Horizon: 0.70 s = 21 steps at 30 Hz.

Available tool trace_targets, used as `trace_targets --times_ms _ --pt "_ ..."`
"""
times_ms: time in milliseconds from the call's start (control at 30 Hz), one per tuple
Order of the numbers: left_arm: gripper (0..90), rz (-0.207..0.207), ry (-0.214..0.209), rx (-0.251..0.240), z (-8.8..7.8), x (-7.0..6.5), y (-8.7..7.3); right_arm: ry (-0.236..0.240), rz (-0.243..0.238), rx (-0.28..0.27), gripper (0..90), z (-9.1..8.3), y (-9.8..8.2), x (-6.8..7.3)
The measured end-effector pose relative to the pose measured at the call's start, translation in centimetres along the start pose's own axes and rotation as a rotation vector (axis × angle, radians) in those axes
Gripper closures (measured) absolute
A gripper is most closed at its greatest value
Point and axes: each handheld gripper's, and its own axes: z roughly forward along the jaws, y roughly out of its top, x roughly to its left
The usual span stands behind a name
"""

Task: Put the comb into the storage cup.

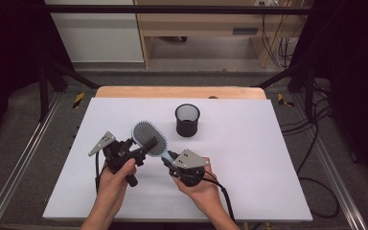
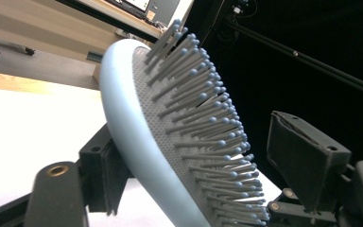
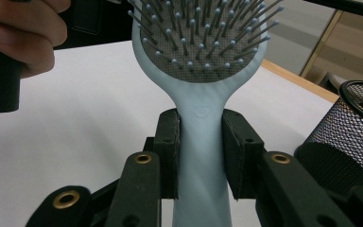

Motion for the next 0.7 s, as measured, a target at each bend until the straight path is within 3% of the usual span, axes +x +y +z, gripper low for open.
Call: trace_targets --times_ms 233,700 --pt "32.1 -0.014 0.001 -0.014 -0.18 0.08 0.00 0.006 0.007 0.001 69.3 0.05 -0.02 0.15" --pt "42.4 -0.084 -0.014 -0.035 -0.39 0.29 -0.12 0.008 0.007 0.011 69.3 0.11 -0.01 0.31"
